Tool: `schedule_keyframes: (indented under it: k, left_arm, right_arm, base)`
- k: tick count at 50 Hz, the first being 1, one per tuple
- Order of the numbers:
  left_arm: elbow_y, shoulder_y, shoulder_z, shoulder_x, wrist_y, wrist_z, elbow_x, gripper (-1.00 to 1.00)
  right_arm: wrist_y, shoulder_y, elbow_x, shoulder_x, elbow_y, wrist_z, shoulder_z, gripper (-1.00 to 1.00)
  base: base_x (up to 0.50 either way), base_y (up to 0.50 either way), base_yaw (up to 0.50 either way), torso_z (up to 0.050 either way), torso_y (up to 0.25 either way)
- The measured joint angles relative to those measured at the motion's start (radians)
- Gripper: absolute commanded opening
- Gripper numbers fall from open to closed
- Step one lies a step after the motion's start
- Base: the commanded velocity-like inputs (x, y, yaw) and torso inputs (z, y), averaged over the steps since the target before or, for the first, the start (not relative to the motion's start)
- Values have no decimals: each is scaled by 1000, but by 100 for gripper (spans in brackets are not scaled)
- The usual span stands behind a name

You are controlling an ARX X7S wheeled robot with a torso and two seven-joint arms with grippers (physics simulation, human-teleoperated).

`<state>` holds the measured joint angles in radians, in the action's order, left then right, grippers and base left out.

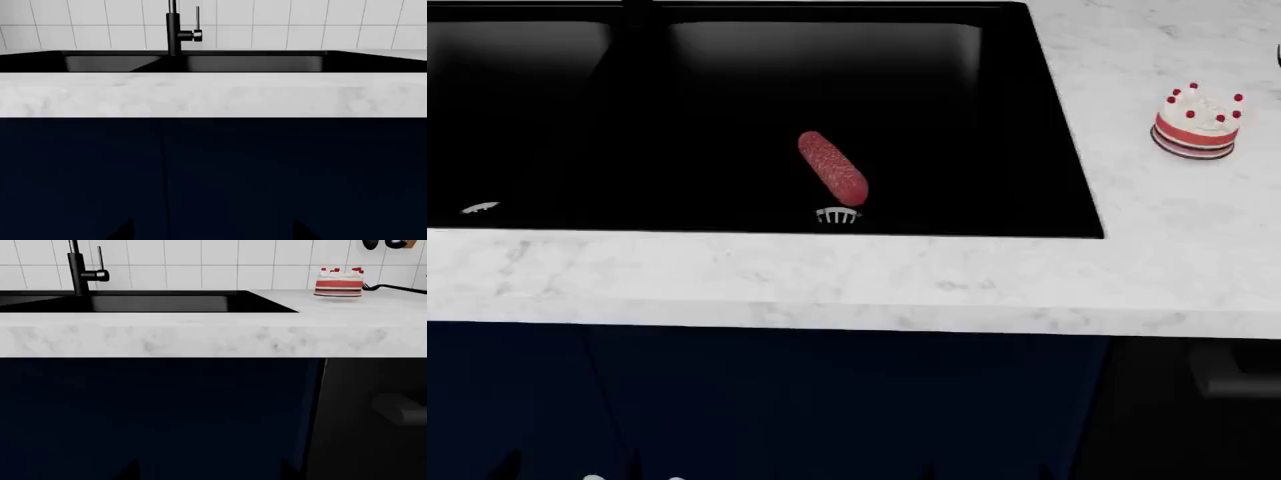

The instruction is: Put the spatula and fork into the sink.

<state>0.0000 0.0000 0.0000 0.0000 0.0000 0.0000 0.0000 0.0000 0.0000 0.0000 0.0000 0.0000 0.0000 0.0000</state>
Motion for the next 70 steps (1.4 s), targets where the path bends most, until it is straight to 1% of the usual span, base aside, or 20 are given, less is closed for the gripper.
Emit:
schedule_keyframes:
  k: [1,23,43,49,54,59,65,70]
  left_arm:
    - [15,13,13,-1,-4,-15,2,100]
    - [-12,16,85,-54,31,-12,17,100]
    - [0,23,120,-86,37,-35,-1,100]
    - [44,28,126,-98,28,-49,1,100]
    - [137,31,126,-109,-18,-61,2,100]
    - [256,25,127,-118,-101,-70,2,100]
    - [400,-9,126,-121,-269,-83,2,100]
    - [502,-61,120,-123,-407,-81,-15,100]
  right_arm:
    - [-14,-13,-6,12,-14,14,-14,100]
    - [-3,-8,9,45,-11,64,-57,100]
    - [6,-14,27,76,-37,104,-95,100]
    - [15,-20,28,88,-75,117,-100,100]
    - [39,-28,29,101,-147,128,-103,100]
    - [74,-31,31,116,-232,133,-107,100]
    - [137,-26,35,135,-345,135,-110,100]
    - [231,-5,54,155,-449,130,-102,100]
  base:
    - [0,0,0,0,0]
    - [0,0,0,0,0]
    - [0,0,0,0,0]
    - [0,0,0,0,0]
    - [0,0,0,0,0]
    - [0,0,0,0,0]
    - [0,0,0,0,0]
    - [0,0,0,0,0]
